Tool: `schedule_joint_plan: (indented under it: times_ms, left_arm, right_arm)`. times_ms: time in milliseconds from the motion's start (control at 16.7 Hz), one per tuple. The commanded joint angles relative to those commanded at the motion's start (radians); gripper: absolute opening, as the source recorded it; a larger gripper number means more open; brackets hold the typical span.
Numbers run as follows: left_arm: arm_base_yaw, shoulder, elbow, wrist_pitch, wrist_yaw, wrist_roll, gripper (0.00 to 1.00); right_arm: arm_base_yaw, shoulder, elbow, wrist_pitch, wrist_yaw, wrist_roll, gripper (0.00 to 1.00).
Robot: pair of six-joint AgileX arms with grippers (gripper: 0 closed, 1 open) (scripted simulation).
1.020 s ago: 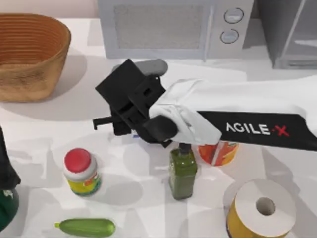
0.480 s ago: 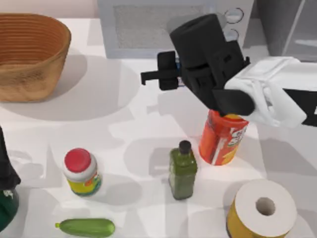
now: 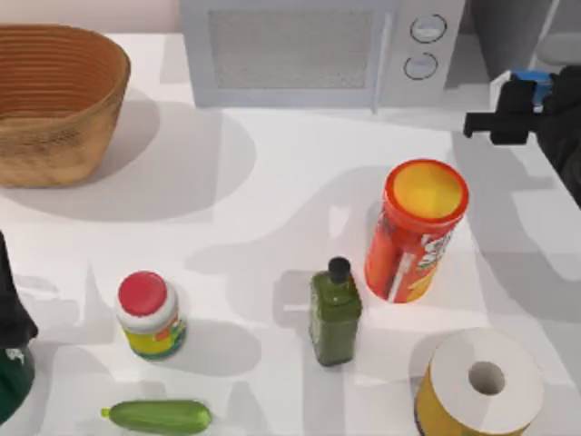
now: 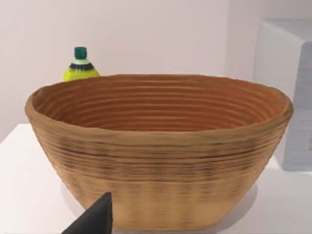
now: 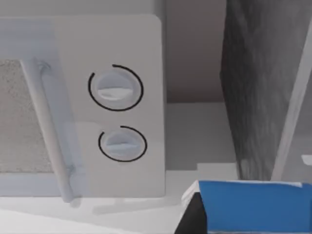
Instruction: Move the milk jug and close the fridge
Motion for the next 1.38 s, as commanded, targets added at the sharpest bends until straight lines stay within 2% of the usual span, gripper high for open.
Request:
schedule_joint_plan:
  times_ms: [360, 600, 1020, 1200, 1380]
  left_arm:
    - [0.0, 0.0, 0.0, 0.0, 0.0, 0.0, 1.0]
    - [0.0, 0.0, 0.0, 0.0, 0.0, 0.0, 1.0]
    - [0.0, 0.0, 0.0, 0.0, 0.0, 0.0, 1.0]
    - [0.0, 0.0, 0.0, 0.0, 0.0, 0.0, 1.0]
    - [0.0, 0.0, 0.0, 0.0, 0.0, 0.0, 1.0]
  right_arm:
    - [-0.228, -0.067, -0.226, 0.411, -0.183, -0.09, 0.0]
    - [-0.303, -0.062, -0.303, 0.517, -0.245, -0.108, 0.0]
    - [-0.304, -0.037, -0.271, 0.486, -0.247, -0.109, 0.0]
    - [-0.319, 0.043, -0.153, 0.373, -0.263, -0.119, 0.0]
    - [-0.338, 0.158, 0.055, 0.186, -0.29, -0.136, 0.0]
